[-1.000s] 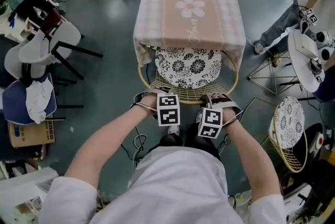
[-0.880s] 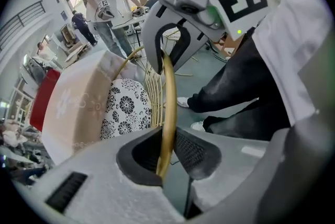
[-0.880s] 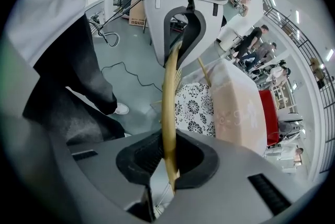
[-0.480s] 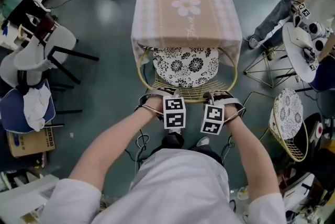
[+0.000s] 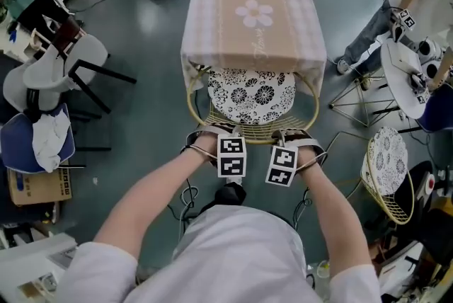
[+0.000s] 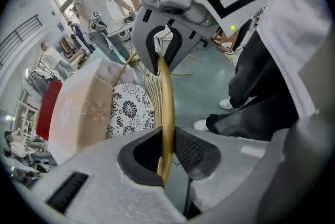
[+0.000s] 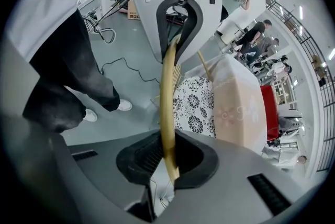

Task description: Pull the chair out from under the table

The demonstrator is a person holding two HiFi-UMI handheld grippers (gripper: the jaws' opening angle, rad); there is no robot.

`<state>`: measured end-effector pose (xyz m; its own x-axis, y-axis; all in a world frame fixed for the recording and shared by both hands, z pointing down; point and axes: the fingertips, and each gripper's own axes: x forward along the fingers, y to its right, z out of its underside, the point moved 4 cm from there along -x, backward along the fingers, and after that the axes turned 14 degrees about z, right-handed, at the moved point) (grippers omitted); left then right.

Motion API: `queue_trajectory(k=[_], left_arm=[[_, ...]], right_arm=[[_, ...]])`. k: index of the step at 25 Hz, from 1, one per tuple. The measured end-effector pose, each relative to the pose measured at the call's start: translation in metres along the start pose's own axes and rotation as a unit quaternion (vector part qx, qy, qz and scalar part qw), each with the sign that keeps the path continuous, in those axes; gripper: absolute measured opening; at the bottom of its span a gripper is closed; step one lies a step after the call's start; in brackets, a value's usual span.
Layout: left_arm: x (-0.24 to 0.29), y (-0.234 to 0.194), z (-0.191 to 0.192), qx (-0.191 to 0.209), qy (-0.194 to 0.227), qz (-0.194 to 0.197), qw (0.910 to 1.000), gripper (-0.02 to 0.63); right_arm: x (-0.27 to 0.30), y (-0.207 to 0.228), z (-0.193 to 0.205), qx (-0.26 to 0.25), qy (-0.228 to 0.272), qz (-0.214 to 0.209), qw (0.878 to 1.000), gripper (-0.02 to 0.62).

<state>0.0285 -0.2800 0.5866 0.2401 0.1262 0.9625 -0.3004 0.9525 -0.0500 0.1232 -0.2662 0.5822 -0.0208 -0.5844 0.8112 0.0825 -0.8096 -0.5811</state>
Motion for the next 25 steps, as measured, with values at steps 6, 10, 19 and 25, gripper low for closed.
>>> queue_trajectory(k=[6, 10, 19, 25], left_arm=[[0.003, 0.014, 0.0, -0.005, -0.008, -0.007, 0.9999, 0.058], [0.005, 0.029, -0.004, -0.007, -0.018, -0.005, 0.9998, 0.06], [0.009, 0.058, -0.01, -0.018, -0.019, -0.011, 0.9996, 0.06], [0.012, 0.076, -0.014, -0.028, -0.022, -0.015, 0.9992, 0.06]], right_arm=[[-0.009, -0.014, -0.003, 0.001, 0.009, 0.004, 1.0, 0.035], [-0.018, -0.027, -0.001, 0.0, 0.013, 0.005, 1.0, 0.035], [-0.035, -0.051, -0.003, -0.004, 0.022, 0.004, 1.0, 0.035], [-0.045, -0.066, -0.002, -0.008, 0.03, 0.003, 1.0, 0.035]])
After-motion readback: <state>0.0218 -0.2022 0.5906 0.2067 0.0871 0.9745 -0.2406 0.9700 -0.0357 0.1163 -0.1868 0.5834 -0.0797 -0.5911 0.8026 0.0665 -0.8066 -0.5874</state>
